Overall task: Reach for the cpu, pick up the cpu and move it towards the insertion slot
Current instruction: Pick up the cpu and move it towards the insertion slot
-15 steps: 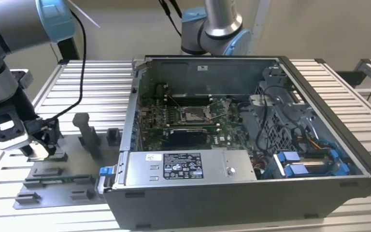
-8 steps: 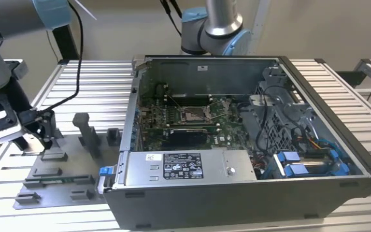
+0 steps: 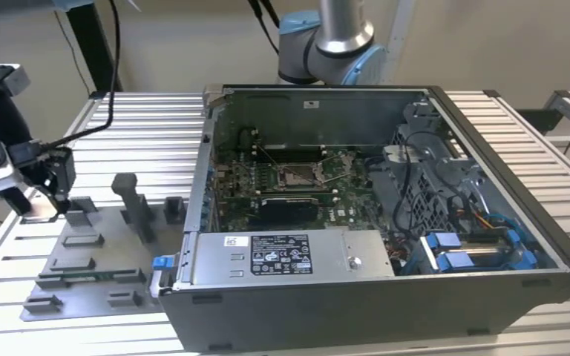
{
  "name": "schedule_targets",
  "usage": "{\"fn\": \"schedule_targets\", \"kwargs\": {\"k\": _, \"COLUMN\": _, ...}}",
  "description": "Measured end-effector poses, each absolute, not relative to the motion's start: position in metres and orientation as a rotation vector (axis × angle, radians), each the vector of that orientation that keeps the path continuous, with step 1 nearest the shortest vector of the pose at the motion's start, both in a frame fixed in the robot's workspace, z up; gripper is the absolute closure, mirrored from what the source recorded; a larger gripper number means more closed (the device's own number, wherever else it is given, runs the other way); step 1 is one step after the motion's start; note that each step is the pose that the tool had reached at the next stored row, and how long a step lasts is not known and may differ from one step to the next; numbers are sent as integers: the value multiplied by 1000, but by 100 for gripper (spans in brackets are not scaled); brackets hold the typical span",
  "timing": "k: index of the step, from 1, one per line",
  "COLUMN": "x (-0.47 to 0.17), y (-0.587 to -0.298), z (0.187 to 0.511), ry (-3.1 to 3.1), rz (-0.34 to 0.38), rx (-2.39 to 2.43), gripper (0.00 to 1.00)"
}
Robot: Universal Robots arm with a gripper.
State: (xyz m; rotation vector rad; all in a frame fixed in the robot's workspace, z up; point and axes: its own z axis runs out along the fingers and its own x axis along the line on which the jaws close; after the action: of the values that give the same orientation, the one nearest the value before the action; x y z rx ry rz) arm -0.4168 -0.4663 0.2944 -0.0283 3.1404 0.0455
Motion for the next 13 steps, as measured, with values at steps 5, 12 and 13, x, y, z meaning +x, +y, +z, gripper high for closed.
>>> {"fn": "schedule_targets", "kwargs": {"k": 5, "x": -417, "y": -466, "z": 317, "ry": 3140, "rz": 45, "rx": -28, "gripper": 100}}
{"fn": "schedule_targets", "kwargs": {"k": 12, "x": -417, "y": -466, "z": 349, "ry": 3141, "rz": 46, "rx": -28, "gripper": 100}}
{"fn": "schedule_targets", "kwargs": {"k": 13, "x": -417, "y": -466, "z": 354, "ry": 3141, "rz": 45, "rx": -28, "gripper": 100}}
